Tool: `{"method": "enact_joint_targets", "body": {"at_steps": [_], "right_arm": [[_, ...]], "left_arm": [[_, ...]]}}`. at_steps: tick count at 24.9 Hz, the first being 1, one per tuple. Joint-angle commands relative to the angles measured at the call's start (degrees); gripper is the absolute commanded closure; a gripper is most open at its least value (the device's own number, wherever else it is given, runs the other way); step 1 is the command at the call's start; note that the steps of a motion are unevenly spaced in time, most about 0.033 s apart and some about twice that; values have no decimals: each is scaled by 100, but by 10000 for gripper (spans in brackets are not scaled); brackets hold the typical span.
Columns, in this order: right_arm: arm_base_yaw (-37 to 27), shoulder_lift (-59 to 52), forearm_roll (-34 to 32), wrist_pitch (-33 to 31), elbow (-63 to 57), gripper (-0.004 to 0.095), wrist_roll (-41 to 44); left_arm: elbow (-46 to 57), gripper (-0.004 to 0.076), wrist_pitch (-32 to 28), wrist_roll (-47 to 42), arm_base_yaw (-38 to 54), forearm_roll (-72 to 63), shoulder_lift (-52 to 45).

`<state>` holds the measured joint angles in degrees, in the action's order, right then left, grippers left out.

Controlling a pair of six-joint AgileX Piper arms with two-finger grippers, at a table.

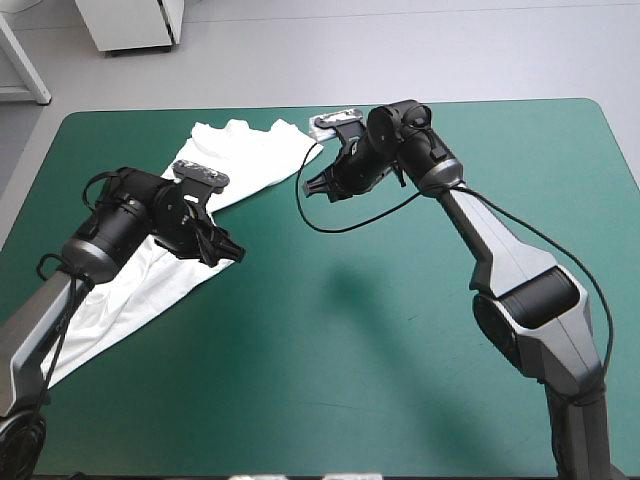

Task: Fold the cloth

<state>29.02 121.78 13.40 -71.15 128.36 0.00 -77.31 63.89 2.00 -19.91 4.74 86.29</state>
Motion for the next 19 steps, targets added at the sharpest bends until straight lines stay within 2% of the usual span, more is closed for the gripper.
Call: {"method": "enact_joint_targets", "body": {"at_steps": [1, 6, 15, 19], "right_arm": [[-20, -859, 7, -52, 199, 750, 0], [-20, -1449, -398, -52, -259, 750, 0], [-29, -2876, -667, -52, -3241, 750, 64], [-29, -3616, -766, -52, -4222, 750, 197]], "left_arm": [[-538, 239, 65, -67, 489, 64, -239], [-1002, 240, -178, 78, 1301, 64, 141], [-2184, 239, -82, 226, 1325, 144, 1645], [-2399, 240, -41, 231, 1472, 82, 2149]]}}
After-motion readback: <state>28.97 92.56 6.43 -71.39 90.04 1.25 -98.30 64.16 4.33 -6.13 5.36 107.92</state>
